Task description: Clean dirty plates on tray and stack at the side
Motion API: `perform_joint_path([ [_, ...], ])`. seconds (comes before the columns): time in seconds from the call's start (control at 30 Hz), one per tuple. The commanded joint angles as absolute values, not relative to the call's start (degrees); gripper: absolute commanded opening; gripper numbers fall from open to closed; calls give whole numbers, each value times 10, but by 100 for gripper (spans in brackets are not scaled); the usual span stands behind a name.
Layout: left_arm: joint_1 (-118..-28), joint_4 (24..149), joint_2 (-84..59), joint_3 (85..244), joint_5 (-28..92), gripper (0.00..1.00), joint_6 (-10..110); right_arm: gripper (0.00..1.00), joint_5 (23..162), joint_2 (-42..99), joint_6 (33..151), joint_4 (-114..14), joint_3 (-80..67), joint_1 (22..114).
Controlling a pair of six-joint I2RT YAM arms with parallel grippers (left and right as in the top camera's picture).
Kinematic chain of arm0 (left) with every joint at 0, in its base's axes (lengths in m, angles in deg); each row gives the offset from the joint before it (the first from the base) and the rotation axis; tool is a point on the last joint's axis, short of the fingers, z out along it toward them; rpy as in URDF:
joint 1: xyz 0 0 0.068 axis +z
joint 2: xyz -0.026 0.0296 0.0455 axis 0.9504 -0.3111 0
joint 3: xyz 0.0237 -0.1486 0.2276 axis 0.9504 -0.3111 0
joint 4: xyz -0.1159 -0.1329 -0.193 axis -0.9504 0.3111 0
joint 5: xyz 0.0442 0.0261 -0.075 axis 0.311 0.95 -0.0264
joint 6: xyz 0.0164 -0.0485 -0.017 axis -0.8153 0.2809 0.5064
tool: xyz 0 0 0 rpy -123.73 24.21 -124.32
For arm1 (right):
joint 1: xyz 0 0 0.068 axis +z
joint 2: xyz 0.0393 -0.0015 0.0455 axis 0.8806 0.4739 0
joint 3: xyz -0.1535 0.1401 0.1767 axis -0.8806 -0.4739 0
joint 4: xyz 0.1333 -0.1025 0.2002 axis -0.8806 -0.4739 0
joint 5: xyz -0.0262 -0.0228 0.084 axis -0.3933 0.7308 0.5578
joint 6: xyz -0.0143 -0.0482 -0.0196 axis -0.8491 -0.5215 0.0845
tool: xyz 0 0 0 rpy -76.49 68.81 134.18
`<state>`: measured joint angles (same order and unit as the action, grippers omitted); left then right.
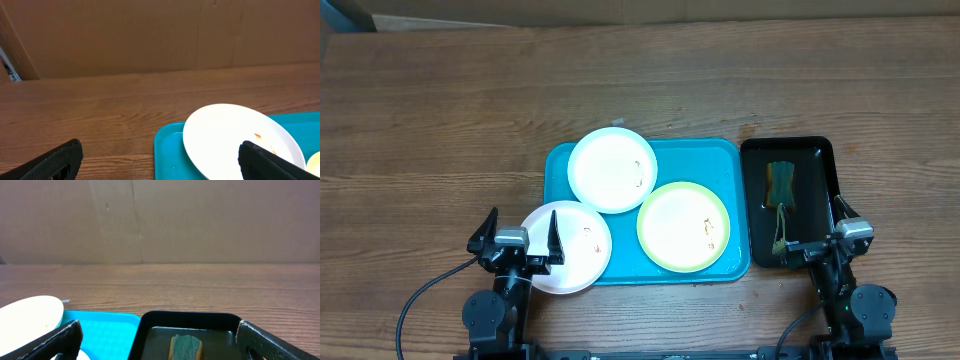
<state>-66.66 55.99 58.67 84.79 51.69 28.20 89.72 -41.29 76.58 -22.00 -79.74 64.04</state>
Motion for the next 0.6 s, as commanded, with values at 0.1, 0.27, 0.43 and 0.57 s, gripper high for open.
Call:
perform_joint_path([
  [0.1, -667, 560, 592, 846, 516, 100, 310, 100, 896, -419, 764, -217, -803, 639],
  [0.27, -667, 559, 592, 846, 511, 100, 346, 100, 898, -419, 764, -217, -803, 639],
  [0.43, -667, 581, 592, 868, 478, 100, 435, 100, 886, -419, 763, -209, -803, 639],
  [0.57, -667, 633, 592, 918, 465, 100, 496, 100, 895, -419, 764, -157, -803, 639],
])
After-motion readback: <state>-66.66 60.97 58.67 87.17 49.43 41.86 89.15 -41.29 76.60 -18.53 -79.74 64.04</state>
